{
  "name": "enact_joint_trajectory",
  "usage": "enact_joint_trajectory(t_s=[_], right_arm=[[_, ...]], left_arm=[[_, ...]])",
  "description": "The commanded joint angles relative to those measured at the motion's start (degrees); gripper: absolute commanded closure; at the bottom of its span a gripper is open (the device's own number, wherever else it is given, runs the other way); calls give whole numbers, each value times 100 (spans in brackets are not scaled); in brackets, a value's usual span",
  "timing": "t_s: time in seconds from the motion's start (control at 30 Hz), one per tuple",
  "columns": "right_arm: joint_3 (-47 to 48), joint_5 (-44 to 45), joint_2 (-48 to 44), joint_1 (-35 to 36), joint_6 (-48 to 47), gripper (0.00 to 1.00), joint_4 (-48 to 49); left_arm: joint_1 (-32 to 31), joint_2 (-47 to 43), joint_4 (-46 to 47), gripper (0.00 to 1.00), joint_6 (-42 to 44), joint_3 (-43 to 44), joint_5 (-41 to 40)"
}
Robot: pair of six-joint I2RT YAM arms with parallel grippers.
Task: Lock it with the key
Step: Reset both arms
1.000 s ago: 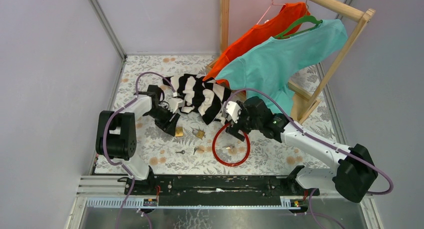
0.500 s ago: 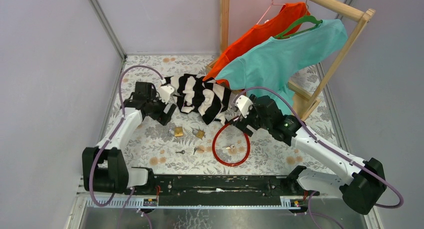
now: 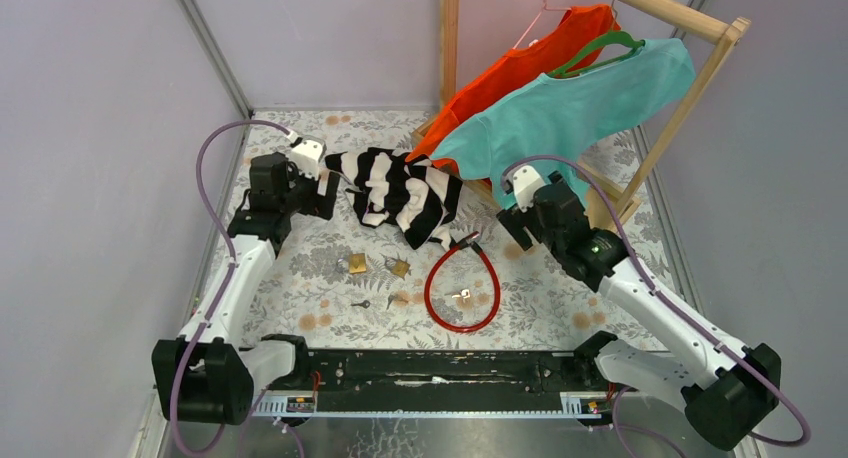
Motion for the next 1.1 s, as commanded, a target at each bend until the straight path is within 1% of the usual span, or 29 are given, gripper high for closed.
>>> enact_joint_trajectory(t_s=[0.0, 0.1, 0.23, 0.3, 0.43, 0.5, 0.6, 0.67, 0.8, 0.93, 1.07], right_arm=[[538, 262, -167, -408, 465, 1, 1], [704, 141, -229, -623, 764, 1, 72], [636, -73, -449, -846, 1041, 1, 491], [467, -173, -578, -919, 1080, 1, 800], [22, -221, -787, -1023, 1049, 1, 1577], [-124, -223, -784, -1115, 1057, 1, 1862], [-147, -113, -615, -1267, 1254, 1, 2026], [-127, -68, -557, -1333, 1391, 1, 2011], [-208, 82, -874, -1400, 1263, 1, 1884], [-429, -86, -1205, -1580, 1101, 1, 1707], [-443, -423, -1347, -1810, 1134, 1, 1506]], left_arm=[[35, -227, 899, 0, -573, -277, 268], [35, -521, 1486, 0, -600, -696, 962], [38, -799, 2169, 0, -884, -1036, 1525], [34, -779, 2211, 0, -906, -934, 1756], [17, -620, 1966, 0, -893, -564, 2095], [-118, -636, 1876, 0, -770, -450, 1997], [-447, -791, 1974, 0, -580, -519, 1454], [-614, -920, 2029, 0, -490, -604, 1237], [-646, -1109, 1880, 0, -559, -670, 1159], [-646, -1158, 1512, 0, -647, -553, 1022], [-610, -1401, 1478, 0, -748, -677, 1226]])
